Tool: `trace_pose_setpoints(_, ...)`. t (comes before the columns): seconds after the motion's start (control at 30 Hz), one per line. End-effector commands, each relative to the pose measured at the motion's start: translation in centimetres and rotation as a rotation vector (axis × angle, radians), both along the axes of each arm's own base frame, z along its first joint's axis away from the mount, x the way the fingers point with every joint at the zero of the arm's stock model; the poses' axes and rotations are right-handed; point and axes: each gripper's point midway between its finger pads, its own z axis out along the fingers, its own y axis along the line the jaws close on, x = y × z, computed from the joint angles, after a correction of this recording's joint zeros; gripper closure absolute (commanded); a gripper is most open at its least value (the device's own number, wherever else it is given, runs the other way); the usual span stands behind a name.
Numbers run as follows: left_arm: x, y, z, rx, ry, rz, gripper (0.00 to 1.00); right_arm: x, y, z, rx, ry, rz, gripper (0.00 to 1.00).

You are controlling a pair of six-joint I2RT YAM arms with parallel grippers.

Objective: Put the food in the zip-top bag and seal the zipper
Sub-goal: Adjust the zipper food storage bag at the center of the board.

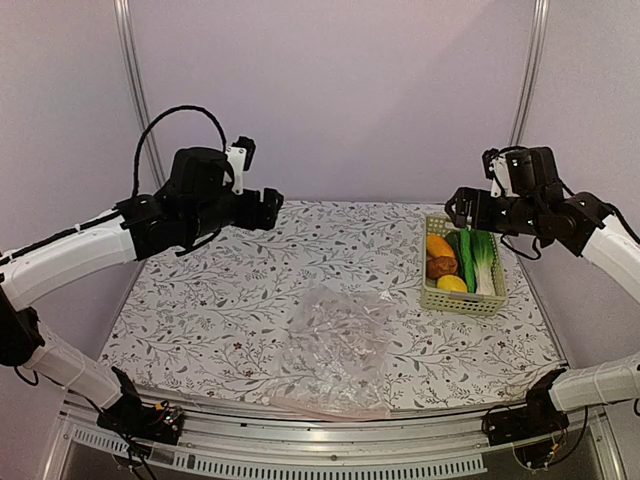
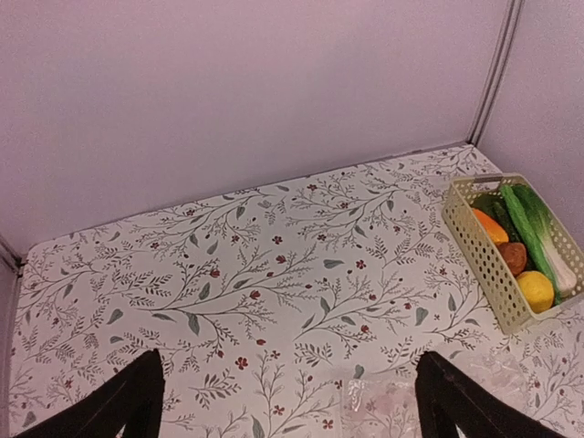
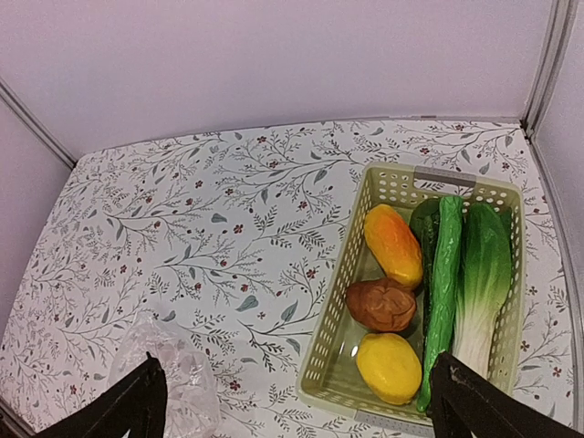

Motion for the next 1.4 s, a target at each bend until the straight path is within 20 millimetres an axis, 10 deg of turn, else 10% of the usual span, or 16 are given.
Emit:
trace_pose_setpoints(0.0,-1.2,-1.6,0.4,0.029,0.014,-0.1,0.1,-1.0,-1.5,-0.3,-0.017,0.019,-0.07,0.01)
trace_pose_setpoints(0.27,-8.5,-7.2,-1.7,-0.002,0.128,-0.553,0.27,-4.2,3.4,-1.9,0.037,0.074,0.289,0.05)
trace_pose_setpoints(0.57,-17.1,-8.7,-7.5,0.167,0.29,-0.849,0.29,-7.6,7.8,-5.8,0.092,0.2,0.529,0.21)
trace_pose_setpoints(0.97,-22.8,-7.4,-13.6,0.488,0.293,-1.037,0.34,-11.5,11.6,-12.0,0.029,0.398,0.646,0.32)
trace_pose_setpoints(1.37,-25.4,-8.3,-13.9,0.454,0.292,-1.02,0.31,-12.8,14.2,-17.8,0.149,0.686,0.641,0.29)
